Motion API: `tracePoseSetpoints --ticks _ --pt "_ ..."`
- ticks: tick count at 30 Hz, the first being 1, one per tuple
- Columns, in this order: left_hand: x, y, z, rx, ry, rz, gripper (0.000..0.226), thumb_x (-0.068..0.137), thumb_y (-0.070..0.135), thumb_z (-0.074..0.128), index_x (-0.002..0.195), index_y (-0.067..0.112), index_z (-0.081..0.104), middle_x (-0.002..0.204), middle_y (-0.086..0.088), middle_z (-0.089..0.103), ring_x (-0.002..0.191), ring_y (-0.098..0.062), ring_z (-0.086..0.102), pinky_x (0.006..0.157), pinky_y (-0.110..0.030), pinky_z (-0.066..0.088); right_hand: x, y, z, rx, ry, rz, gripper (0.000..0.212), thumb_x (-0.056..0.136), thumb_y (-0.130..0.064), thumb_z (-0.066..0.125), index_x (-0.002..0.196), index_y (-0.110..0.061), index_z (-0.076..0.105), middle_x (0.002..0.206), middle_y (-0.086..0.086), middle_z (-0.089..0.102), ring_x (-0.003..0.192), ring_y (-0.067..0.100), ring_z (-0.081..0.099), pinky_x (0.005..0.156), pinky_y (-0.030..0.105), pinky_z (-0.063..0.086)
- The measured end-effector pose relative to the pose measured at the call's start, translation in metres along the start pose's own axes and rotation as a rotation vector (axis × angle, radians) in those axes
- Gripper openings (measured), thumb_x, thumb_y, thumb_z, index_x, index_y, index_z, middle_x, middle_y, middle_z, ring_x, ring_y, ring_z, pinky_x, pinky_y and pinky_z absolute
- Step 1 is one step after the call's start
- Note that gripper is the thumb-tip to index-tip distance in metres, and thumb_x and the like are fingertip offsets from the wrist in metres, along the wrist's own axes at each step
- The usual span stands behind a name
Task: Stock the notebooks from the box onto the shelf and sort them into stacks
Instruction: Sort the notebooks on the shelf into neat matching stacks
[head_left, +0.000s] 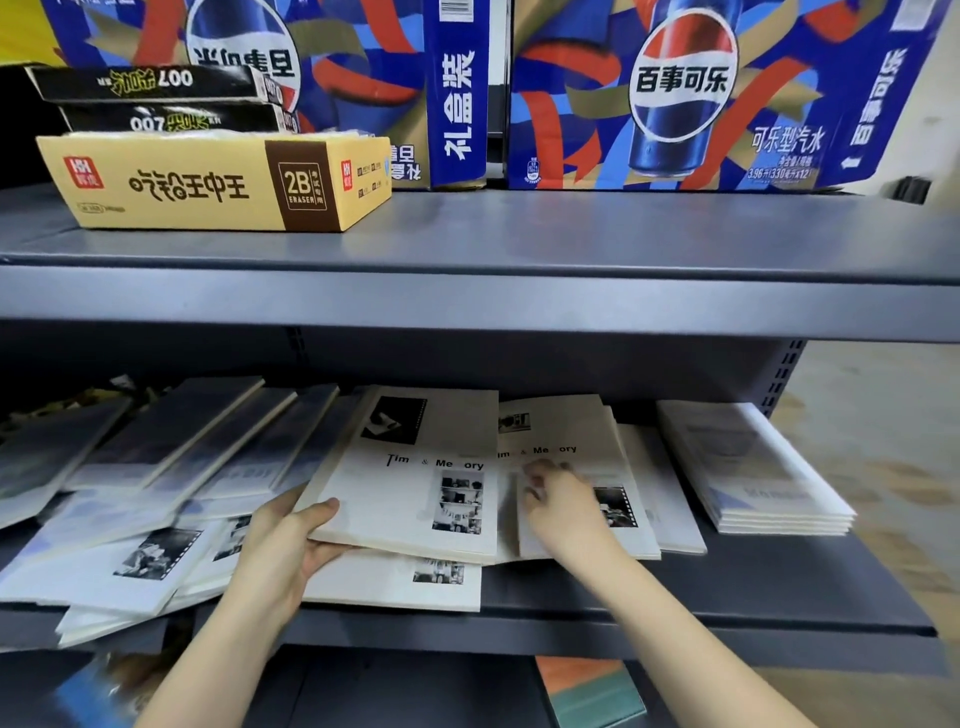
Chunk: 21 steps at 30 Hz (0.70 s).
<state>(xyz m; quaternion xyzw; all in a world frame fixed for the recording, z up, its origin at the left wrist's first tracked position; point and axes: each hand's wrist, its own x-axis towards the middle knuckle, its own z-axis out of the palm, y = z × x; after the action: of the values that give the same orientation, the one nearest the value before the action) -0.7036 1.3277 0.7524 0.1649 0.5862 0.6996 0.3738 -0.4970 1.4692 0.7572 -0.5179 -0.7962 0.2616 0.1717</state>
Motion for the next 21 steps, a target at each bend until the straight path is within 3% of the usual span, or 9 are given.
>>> tracePoseSetpoints --ticks 3,5,7,9,11,13,16,21 --pt "-0.002 -0.002 0.002 0.008 0.004 0.008 0.039 0.089 -0.006 0.048 0.127 0.003 0.044 0.110 -0.019 0.064 0.096 -0.031 0.064 0.075 -0.042 0.058 -0.016 0.034 -0.022 -0.371 0.121 0.118 0.041 0.094 -0.034 0.042 0.131 -0.015 0.043 0.129 0.012 0.043 0.121 0.033 0.039 0.095 0.041 0.038" --pt "-0.002 -0.003 0.003 0.018 0.019 0.012 0.043 0.089 -0.005 0.049 0.131 0.002 0.042 0.113 -0.019 0.063 0.098 -0.031 0.063 0.080 -0.042 0.055 -0.025 0.054 -0.032 -0.435 0.152 0.234 0.050 0.092 -0.045 0.047 0.127 -0.009 0.040 0.128 0.014 0.041 0.121 0.034 0.039 0.092 0.043 0.041" --pt "-0.001 -0.005 0.002 0.049 0.023 0.014 0.041 0.089 -0.004 0.049 0.130 0.001 0.044 0.114 -0.019 0.063 0.098 -0.031 0.063 0.084 -0.042 0.050 -0.024 0.069 -0.040 -0.222 0.105 0.316 0.058 0.090 -0.044 0.054 0.125 0.000 0.039 0.123 0.018 0.046 0.111 0.036 0.050 0.085 0.038 0.044" --pt "-0.002 -0.005 0.003 0.090 0.016 0.015 0.033 0.089 -0.005 0.049 0.121 0.001 0.051 0.111 -0.018 0.065 0.097 -0.030 0.064 0.083 -0.039 0.049 -0.024 0.077 -0.047 0.220 0.002 0.366 0.056 0.091 -0.035 0.058 0.124 0.007 0.041 0.095 0.015 0.056 0.071 0.027 0.059 0.059 0.029 0.044" --pt "-0.004 -0.003 0.004 0.102 0.010 0.015 0.029 0.089 -0.005 0.048 0.116 0.003 0.054 0.109 -0.018 0.066 0.096 -0.029 0.064 0.083 -0.039 0.049 -0.028 0.082 -0.049 0.493 -0.041 0.409 0.050 0.092 -0.027 0.059 0.123 0.009 0.043 0.067 0.010 0.052 0.043 0.015 0.043 0.042 0.021 0.031" --pt "-0.005 -0.003 0.005 0.095 0.016 0.014 0.029 0.089 -0.004 0.049 0.116 0.004 0.054 0.109 -0.018 0.065 0.096 -0.030 0.064 0.085 -0.041 0.048 -0.029 0.085 -0.048 0.597 0.004 0.402 0.045 0.091 -0.022 0.060 0.123 0.005 0.045 0.058 0.008 0.048 0.035 0.010 0.034 0.037 0.017 0.024" --pt "-0.007 -0.005 0.007 0.057 0.046 0.024 0.034 0.089 -0.004 0.049 0.122 0.005 0.050 0.110 -0.017 0.064 0.096 -0.030 0.063 0.086 -0.041 0.047 -0.029 0.082 -0.053 0.662 0.082 0.359 0.033 0.091 -0.016 0.060 0.120 -0.002 0.050 0.058 0.006 0.048 0.027 0.004 0.034 0.032 0.014 0.025" --pt "-0.017 -0.012 0.016 -0.003 0.150 0.074 0.043 0.091 0.000 0.051 0.132 0.007 0.043 0.107 -0.011 0.062 0.097 -0.027 0.061 0.086 -0.039 0.046 -0.029 0.093 -0.074 0.779 0.149 0.309 0.009 0.091 -0.006 0.052 0.096 -0.001 0.058 0.042 -0.004 0.044 0.029 0.006 0.029 0.033 0.015 0.021"
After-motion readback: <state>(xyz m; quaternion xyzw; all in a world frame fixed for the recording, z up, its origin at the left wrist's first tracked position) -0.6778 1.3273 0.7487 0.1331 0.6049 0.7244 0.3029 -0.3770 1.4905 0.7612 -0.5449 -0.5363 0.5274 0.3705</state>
